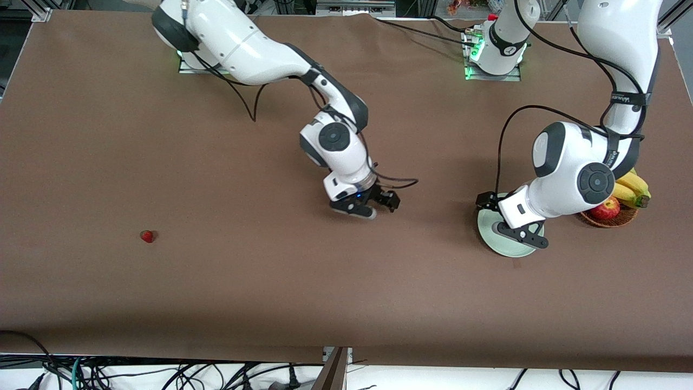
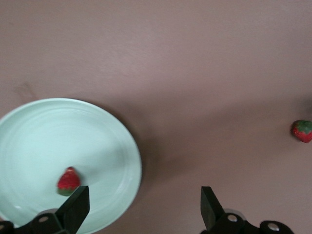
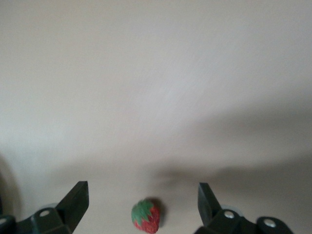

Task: Collect all strawberries into plate
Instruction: 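Set the second strawberry mid-table with the right gripper and release, then grasp the second strawberry with the left gripper while the right gripper withdraws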

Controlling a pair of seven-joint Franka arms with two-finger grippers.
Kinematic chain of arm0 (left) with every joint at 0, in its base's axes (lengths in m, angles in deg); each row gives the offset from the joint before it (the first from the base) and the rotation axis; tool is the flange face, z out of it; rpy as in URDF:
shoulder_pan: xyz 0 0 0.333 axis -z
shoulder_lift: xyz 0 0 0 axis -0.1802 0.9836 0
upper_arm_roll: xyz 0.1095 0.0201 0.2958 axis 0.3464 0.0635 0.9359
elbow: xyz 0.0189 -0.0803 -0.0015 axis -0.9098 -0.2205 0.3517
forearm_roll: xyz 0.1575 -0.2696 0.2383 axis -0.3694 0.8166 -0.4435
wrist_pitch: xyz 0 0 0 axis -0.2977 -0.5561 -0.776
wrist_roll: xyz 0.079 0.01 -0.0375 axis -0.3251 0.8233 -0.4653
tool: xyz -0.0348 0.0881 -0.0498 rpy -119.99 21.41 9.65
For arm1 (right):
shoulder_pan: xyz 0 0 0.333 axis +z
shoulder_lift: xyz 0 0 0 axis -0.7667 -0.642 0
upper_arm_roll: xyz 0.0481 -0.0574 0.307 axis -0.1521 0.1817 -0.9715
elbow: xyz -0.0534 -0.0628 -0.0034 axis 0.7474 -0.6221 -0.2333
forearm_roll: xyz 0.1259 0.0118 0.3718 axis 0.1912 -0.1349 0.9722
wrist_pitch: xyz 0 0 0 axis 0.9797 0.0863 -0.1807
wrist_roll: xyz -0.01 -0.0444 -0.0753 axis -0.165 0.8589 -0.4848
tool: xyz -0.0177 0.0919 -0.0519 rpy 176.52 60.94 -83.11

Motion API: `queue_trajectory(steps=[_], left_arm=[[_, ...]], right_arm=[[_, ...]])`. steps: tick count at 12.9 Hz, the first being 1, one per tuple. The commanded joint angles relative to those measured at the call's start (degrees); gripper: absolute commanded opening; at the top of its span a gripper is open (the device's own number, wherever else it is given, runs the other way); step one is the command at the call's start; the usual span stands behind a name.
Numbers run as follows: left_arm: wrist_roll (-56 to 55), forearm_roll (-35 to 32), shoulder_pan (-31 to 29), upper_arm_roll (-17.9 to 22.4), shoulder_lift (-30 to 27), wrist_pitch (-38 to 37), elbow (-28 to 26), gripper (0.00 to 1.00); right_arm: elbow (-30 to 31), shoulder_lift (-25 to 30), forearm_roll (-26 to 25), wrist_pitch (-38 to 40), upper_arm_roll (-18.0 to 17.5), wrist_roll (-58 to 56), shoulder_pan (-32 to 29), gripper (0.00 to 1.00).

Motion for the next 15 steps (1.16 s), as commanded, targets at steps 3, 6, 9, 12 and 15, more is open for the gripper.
queue_trajectory(steps=[3, 6, 9, 12, 15], left_arm=[[-9.23, 3.11, 0.85, -5.39, -0.12, 15.33, -9.16, 1.00], [-27.34, -0.12, 8.40, -6.11, 2.15, 18.22, -6.81, 1.00], [-37.27, -0.58, 16.91, -5.59, 7.51, 22.81, -2.15, 1.00], [-45.20, -8.45, 20.72, -5.41, 11.03, 25.26, -1.78, 1.00], [-50.31, -16.38, 22.04, -5.32, 14.99, 27.19, -1.52, 1.00]], right_arm=[[5.55, 10.13, -0.41, 17.98, -0.61, -22.64, -9.60, 1.00], [15.30, 17.16, -0.06, 18.80, -0.43, -41.73, -16.81, 1.00], [24.01, 20.25, -0.23, 18.80, 3.32, -57.47, -21.65, 1.00], [29.12, 20.96, -0.23, 18.10, 10.44, -68.57, -22.81, 1.00], [31.85, 19.90, -0.14, 15.11, 15.99, -75.96, -23.77, 1.00]])
